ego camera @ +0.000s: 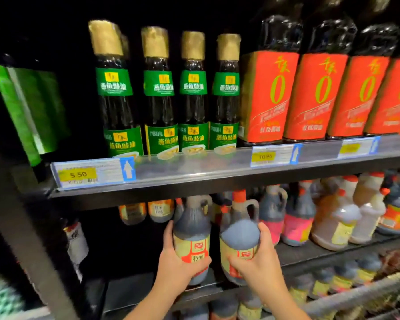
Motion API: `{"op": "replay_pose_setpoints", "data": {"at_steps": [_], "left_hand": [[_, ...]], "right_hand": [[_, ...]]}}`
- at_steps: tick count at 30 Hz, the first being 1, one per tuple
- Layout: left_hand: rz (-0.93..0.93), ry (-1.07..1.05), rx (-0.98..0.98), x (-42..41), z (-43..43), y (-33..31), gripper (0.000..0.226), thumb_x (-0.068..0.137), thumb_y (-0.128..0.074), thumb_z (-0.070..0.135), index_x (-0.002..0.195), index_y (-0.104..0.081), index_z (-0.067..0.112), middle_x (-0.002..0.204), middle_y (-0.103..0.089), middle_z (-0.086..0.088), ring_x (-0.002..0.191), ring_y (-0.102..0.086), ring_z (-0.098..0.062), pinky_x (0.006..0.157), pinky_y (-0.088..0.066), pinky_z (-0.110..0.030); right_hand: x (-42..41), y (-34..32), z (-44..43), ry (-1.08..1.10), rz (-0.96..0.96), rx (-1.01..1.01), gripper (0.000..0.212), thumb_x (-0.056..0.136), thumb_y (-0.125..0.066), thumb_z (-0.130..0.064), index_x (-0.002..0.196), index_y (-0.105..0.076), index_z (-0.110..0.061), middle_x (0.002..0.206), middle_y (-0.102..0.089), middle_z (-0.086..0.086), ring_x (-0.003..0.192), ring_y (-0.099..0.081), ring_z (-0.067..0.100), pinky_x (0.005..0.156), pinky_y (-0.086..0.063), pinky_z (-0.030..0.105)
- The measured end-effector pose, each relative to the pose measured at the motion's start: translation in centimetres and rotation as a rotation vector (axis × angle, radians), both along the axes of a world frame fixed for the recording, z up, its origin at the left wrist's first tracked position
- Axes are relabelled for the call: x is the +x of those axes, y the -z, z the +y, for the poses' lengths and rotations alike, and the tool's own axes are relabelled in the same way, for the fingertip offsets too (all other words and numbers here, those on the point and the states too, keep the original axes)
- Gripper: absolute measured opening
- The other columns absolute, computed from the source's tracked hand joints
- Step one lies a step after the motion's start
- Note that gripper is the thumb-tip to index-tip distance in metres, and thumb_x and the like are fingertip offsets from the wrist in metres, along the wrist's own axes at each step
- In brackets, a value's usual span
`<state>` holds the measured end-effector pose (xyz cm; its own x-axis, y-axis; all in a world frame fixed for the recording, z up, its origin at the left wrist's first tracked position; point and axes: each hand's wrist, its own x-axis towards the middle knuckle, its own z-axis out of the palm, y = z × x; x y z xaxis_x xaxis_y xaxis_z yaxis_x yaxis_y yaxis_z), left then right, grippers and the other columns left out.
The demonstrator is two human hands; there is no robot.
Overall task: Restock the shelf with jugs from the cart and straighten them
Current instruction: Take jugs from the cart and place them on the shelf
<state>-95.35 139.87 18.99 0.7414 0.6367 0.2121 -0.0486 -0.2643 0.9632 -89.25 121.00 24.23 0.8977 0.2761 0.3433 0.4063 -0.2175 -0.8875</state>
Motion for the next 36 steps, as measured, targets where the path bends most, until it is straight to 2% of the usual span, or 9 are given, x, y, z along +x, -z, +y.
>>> {"op": "replay_pose_setpoints", "data": {"at_steps": [7, 10, 14, 17, 20, 23, 25, 29, 36], "left_hand": [[0.019, -0.054, 0.026, 1.6, 0.4, 1.2, 0.125, 0.036, -0.092, 0.042, 0.128, -0.014, 0.073, 0.115, -0.064, 0.016, 0.094, -0.067, 0.003, 0.075, -0.051, -0.012], [-0.011, -0.051, 0.025, 2.4, -0.1, 0.8, 0.115, 0.045, -0.089, 0.039, 0.125, -0.016, 0.076, 0.122, -0.056, 0.023, 0.098, -0.061, 0.013, 0.080, -0.047, -0.010], [-0.060, 0.046, 0.057, 2.8, -1.0, 0.5, 0.101, 0.079, -0.078, 0.003, 0.135, -0.015, 0.058, 0.146, -0.041, 0.010, 0.126, -0.048, 0.004, 0.094, -0.040, -0.006], [-0.054, 0.075, 0.059, 3.0, -1.3, 0.3, 0.095, 0.083, -0.069, -0.008, 0.134, -0.017, 0.052, 0.146, -0.038, 0.001, 0.119, -0.052, 0.009, 0.086, -0.044, -0.005], [0.002, 0.082, 0.111, 2.7, -1.5, 0.2, 0.098, 0.084, -0.073, 0.010, 0.134, -0.006, 0.060, 0.148, -0.037, 0.008, 0.125, -0.047, 0.008, 0.095, -0.040, -0.010], [0.018, 0.084, 0.108, 2.6, -0.9, 0.4, 0.105, 0.082, -0.077, 0.011, 0.127, -0.006, 0.072, 0.145, -0.040, 0.014, 0.121, -0.046, 0.016, 0.087, -0.038, -0.001], [0.058, 0.050, 0.117, 2.6, -0.9, 0.1, 0.104, 0.078, -0.081, 0.021, 0.125, -0.007, 0.077, 0.145, -0.042, 0.010, 0.121, -0.049, 0.007, 0.087, -0.038, -0.002], [0.112, 0.015, 0.143, 2.3, -0.8, -0.3, 0.102, 0.068, -0.084, 0.041, 0.135, -0.009, 0.062, 0.147, -0.041, 0.000, 0.126, -0.051, -0.016, 0.094, -0.043, -0.027], [0.232, 0.052, 0.256, 1.0, -0.3, -2.1, 0.105, 0.056, -0.072, 0.067, 0.138, -0.008, 0.053, 0.143, -0.050, 0.006, 0.123, -0.055, -0.019, 0.097, -0.049, -0.040]], "right_hand": [[3.6, 1.8, 0.5, -0.013, 0.053, -0.062, 0.066, 0.065, -0.088, -0.014, 0.099, -0.031, -0.011, 0.095, -0.058, 0.012, 0.083, -0.058, 0.021, 0.061, -0.043, 0.012], [4.4, 2.5, 0.2, -0.027, 0.017, -0.146, 0.061, 0.070, -0.085, -0.018, 0.097, -0.031, -0.009, 0.096, -0.055, 0.013, 0.090, -0.056, 0.028, 0.069, -0.043, 0.026], [5.2, 3.2, -0.4, 0.018, -0.112, -0.245, 0.053, 0.072, -0.084, -0.028, 0.096, -0.039, -0.014, 0.092, -0.032, -0.008, 0.085, -0.043, 0.020, 0.075, -0.043, 0.032], [5.2, 3.3, -0.4, 0.020, -0.165, -0.272, 0.049, 0.075, -0.081, -0.033, 0.097, -0.042, -0.015, 0.092, -0.030, -0.009, 0.085, -0.043, 0.017, 0.075, -0.045, 0.031], [5.1, 3.5, -0.6, 0.044, -0.191, -0.279, 0.045, 0.080, -0.077, -0.033, 0.089, -0.038, -0.014, 0.089, -0.033, -0.003, 0.081, -0.044, 0.020, 0.068, -0.043, 0.034], [4.8, 3.5, -0.7, 0.101, -0.232, -0.275, 0.041, 0.083, -0.075, -0.029, 0.089, -0.039, -0.010, 0.083, -0.037, -0.002, 0.076, -0.043, 0.020, 0.064, -0.035, 0.031], [4.6, 3.3, -0.6, 0.106, -0.249, -0.269, 0.037, 0.086, -0.072, -0.026, 0.090, -0.040, -0.007, 0.082, -0.039, 0.001, 0.077, -0.046, 0.024, 0.066, -0.044, 0.039], [4.1, 3.0, -0.2, 0.150, -0.260, -0.232, 0.035, 0.088, -0.070, -0.015, 0.084, -0.036, -0.013, 0.084, -0.034, 0.003, 0.073, -0.038, 0.020, 0.062, -0.050, 0.045], [3.7, 3.4, -0.3, 0.133, -0.211, -0.354, 0.022, 0.091, -0.065, -0.017, 0.096, -0.048, -0.005, 0.094, -0.046, 0.007, 0.086, -0.055, 0.029, 0.067, -0.048, 0.044]]}}
